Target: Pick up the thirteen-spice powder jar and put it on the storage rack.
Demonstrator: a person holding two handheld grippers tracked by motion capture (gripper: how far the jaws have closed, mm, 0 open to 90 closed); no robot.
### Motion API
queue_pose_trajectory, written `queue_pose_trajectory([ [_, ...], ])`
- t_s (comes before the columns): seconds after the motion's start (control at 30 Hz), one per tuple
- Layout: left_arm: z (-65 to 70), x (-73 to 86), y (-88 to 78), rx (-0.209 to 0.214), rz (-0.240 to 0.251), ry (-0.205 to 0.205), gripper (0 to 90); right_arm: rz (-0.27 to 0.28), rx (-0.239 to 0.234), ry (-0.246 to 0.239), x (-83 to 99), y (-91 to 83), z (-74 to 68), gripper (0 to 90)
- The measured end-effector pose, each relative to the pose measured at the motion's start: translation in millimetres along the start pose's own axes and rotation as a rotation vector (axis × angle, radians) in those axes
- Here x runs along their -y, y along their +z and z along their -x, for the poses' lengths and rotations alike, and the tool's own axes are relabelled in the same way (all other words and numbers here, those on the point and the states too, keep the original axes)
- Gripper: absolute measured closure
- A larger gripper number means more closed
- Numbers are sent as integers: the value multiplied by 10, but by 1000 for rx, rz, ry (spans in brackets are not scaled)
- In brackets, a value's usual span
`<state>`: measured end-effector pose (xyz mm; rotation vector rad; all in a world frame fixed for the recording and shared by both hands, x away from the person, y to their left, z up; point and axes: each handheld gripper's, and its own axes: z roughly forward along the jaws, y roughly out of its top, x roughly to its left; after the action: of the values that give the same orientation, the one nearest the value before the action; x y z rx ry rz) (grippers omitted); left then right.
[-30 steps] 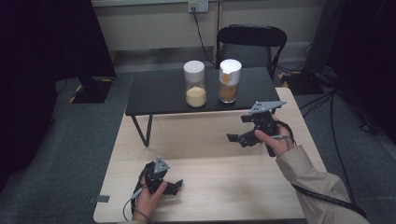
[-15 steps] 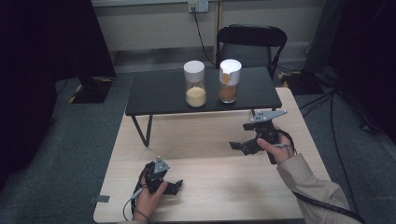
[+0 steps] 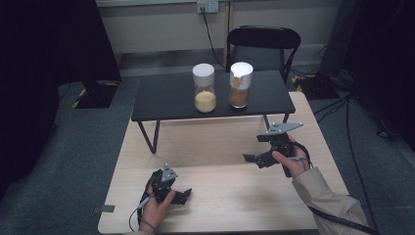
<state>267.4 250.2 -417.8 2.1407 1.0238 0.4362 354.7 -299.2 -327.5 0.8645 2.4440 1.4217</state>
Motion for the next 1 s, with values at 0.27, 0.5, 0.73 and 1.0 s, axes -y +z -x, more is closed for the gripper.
queue_pose_trajectory([
  [0.27, 0, 0, 0, 0, 0, 0, 0, -2, 2, -3, 100, -12, 14, 10],
  [0.5, 0, 0, 0, 0, 0, 0, 0, -15, -1, -9, 179, -10, 29, 10],
  [0.73, 0, 0, 0, 0, 0, 0, 0, -30, 1, -13, 296, 4, 35, 10],
  [1.0, 0, 1, 0, 0, 0, 0, 0, -46, 5, -5, 452, 8, 47, 10],
])
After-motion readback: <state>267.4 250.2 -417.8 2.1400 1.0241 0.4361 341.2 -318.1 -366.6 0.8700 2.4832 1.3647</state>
